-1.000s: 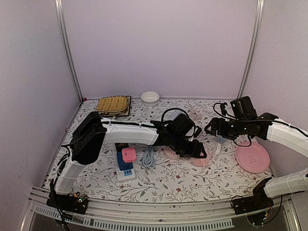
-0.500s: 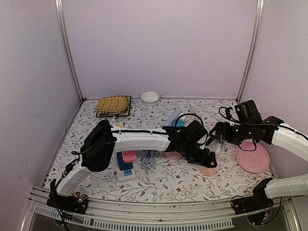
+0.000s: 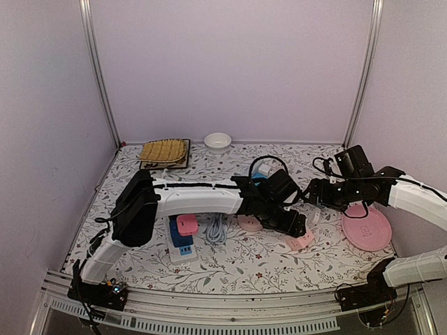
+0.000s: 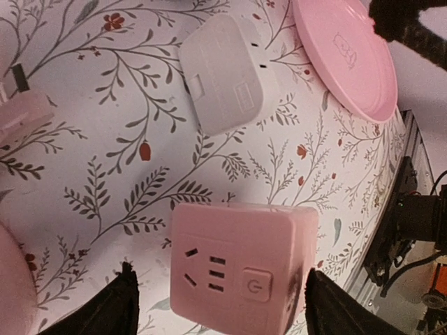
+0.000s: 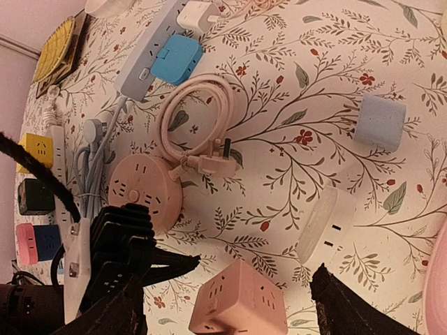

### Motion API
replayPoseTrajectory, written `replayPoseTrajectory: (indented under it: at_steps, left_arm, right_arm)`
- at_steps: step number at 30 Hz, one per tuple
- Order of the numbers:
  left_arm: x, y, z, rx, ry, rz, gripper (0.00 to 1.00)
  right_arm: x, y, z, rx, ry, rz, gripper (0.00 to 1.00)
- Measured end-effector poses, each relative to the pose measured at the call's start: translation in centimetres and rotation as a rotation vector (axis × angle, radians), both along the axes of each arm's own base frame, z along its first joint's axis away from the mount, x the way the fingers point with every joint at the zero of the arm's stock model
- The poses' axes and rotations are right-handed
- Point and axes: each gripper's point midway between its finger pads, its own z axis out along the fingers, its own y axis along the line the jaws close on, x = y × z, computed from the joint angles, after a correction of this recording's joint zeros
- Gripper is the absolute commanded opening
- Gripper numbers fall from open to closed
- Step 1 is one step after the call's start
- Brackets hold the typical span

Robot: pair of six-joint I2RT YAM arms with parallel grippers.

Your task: Pull the plug off the socket

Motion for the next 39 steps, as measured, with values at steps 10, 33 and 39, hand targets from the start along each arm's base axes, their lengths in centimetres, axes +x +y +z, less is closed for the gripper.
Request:
replayPoseTrajectory:
  at_steps: [10, 33, 39]
  left_arm:
    - [1.0, 1.5, -0.1, 0.069, -0.052, 0.031, 0.75]
    - [7.9, 12.5, 10.3, 0.06, -0.19, 0.403, 0.78]
    - [8.6, 17.3, 9.3, 0.117, -0.174, 0.519, 0.78]
  right_arm:
    - [1.0, 0.7, -0.4, -0.016, 0.016, 0.02, 0.83]
    - [6.7, 5.2, -1.2, -0.018, 0.051, 0.113, 0.83]
    - [7.1, 6.6, -3.3, -0.015, 0.107, 0.151, 0.83]
